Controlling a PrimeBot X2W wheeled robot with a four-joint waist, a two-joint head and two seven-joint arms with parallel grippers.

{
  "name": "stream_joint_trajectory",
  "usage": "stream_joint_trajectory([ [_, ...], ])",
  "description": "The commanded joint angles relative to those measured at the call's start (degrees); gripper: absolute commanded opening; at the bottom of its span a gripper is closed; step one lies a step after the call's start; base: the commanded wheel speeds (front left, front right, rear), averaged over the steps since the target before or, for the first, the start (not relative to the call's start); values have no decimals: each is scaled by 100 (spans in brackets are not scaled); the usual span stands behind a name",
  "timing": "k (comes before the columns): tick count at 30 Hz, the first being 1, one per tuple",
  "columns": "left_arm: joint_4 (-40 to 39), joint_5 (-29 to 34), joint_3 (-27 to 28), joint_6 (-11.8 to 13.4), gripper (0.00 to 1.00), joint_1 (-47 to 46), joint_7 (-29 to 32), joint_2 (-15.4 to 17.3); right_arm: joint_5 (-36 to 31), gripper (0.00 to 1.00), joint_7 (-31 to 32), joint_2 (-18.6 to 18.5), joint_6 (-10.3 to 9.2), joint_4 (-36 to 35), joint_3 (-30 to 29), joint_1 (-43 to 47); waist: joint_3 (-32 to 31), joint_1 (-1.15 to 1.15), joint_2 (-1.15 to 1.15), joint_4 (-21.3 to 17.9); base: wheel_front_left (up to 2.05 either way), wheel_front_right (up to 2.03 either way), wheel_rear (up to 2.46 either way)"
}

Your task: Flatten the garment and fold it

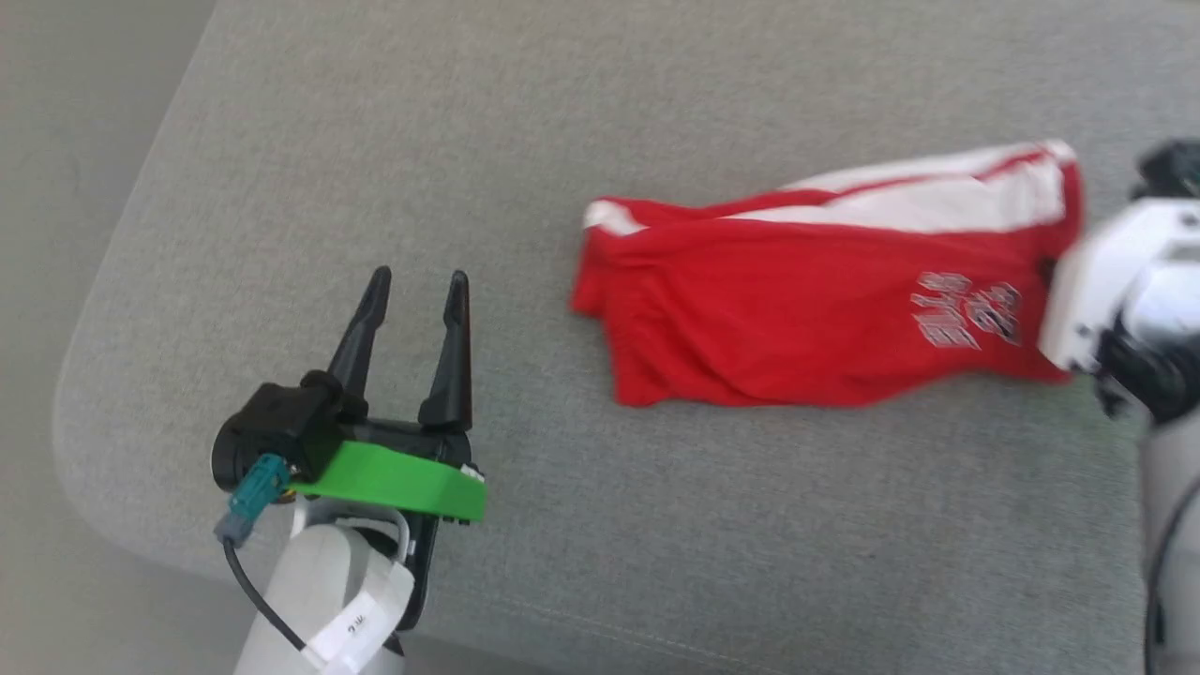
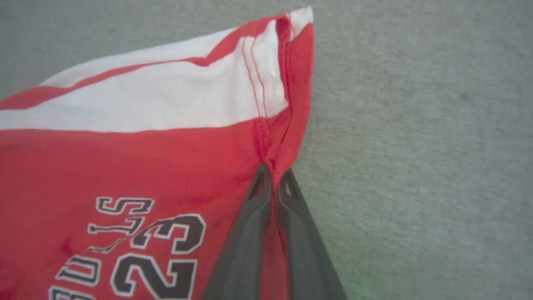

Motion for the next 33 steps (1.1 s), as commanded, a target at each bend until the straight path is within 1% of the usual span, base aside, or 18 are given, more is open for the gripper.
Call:
stream_joint_trajectory([
  [1,13,98,0,-15,100,95,-21,-16,-8,0,-73,-109,-9,-165,-132,250,-203,0,0,-183,0,0,0],
  [4,25,168,-14,-31,100,165,-21,-16,-130,0,-116,-212,-9,-510,-425,682,-333,0,0,-309,0,0,0],
  [7,21,238,-13,-46,100,223,-22,-16,-266,0,-140,-233,-9,-808,-758,1011,-404,0,0,-420,0,0,0],
  [12,41,284,-53,-67,100,263,-22,-16,-728,0,-188,-328,-9,-1226,-1241,1406,-448,0,0,-549,0,0,0],
  [15,70,290,-100,-75,100,262,-22,-16,-778,0,-158,-255,-9,-1383,-1336,1481,-467,0,0,-579,0,0,0],
  [17,90,302,-130,-79,100,264,-22,-16,-799,0,-101,-247,-9,-1501,-1252,1523,-485,0,0,-595,0,0,0],
  [21,122,275,-199,-84,100,266,-22,-16,-740,0,49,-263,-9,-1852,-883,1554,-531,0,0,-573,0,0,0],
  [23,125,259,-214,-86,100,265,-22,-16,-631,0,212,-272,-9,-2098,-568,1563,-548,0,0,-545,0,0,0],
  [28,117,252,-274,-90,100,241,-22,-16,-443,0,660,-367,-9,-2826,541,1415,-529,0,0,-434,0,0,0],
  [31,112,215,-334,-91,100,217,-22,-16,-367,0,784,-381,-9,-3101,1226,1224,-494,0,0,-351,0,0,0],
  [33,113,177,-379,-91,100,188,-22,-16,-313,0,845,-352,-9,-3154,1634,1087,-464,0,0,-284,0,0,0],
])
